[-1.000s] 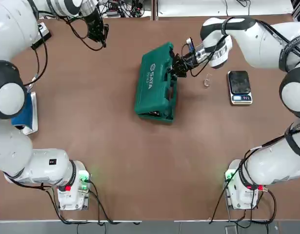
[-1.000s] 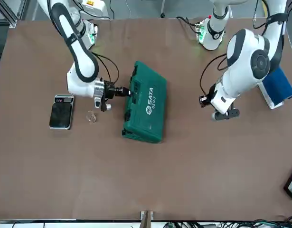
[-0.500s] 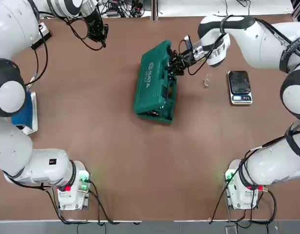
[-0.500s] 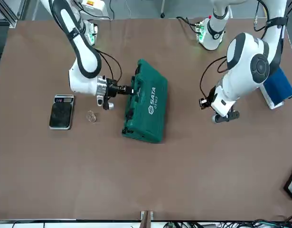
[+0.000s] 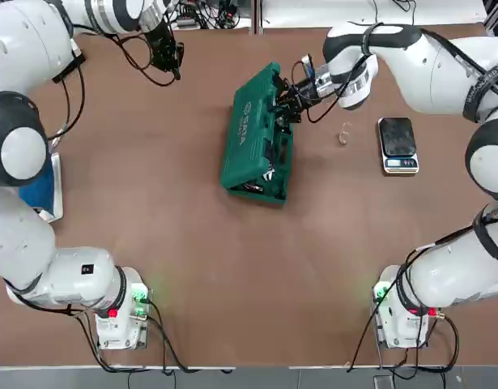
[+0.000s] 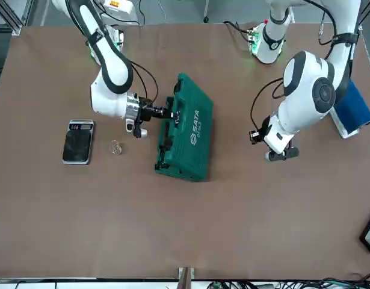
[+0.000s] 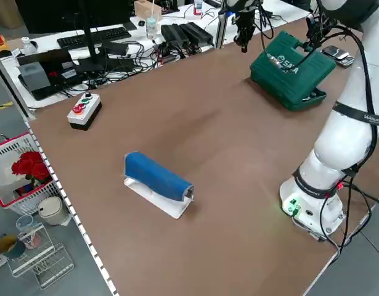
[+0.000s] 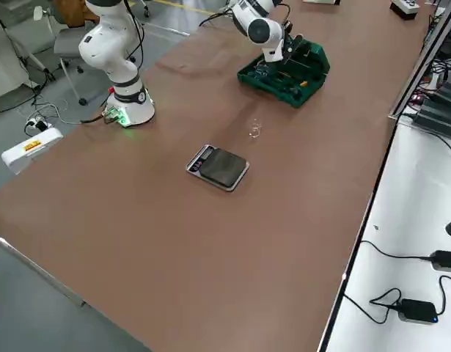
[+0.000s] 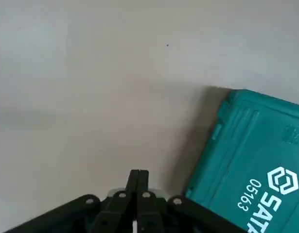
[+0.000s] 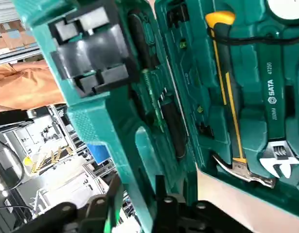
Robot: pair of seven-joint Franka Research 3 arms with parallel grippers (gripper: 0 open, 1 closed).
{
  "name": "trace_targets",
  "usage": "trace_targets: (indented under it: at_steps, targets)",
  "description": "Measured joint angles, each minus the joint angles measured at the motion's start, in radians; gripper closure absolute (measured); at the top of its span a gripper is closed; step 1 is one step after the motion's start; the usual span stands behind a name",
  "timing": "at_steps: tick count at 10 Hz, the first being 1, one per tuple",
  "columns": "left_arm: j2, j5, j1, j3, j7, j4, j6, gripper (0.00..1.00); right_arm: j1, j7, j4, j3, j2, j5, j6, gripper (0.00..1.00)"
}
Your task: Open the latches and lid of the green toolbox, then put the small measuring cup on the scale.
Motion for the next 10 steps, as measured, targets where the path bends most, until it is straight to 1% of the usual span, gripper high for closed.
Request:
trace_targets:
  at_steps: [1,3,5,8,10]
  targets:
    - [0.007,-0.018,0.000,-0.009,0.004,0.001,0.012,0.99,0.000,0.016,0.006,0.010,0.000,0.000,0.011,0.63]
    - [0.010,-0.044,-0.001,-0.021,0.006,0.011,0.022,0.99,0.000,0.048,0.020,0.025,0.000,0.000,0.024,0.61]
    - [0.012,-0.047,-0.002,-0.022,0.005,0.013,0.023,0.99,0.001,0.080,0.035,0.040,0.000,0.000,0.040,0.59]
    - [0.023,-0.048,-0.022,-0.030,-0.007,0.013,0.040,0.99,0.014,0.119,0.056,0.047,0.000,0.000,0.059,0.56]
    - [0.030,-0.048,-0.033,-0.032,-0.021,0.013,0.047,0.99,0.028,0.136,0.071,0.047,0.000,0.000,0.075,0.56]
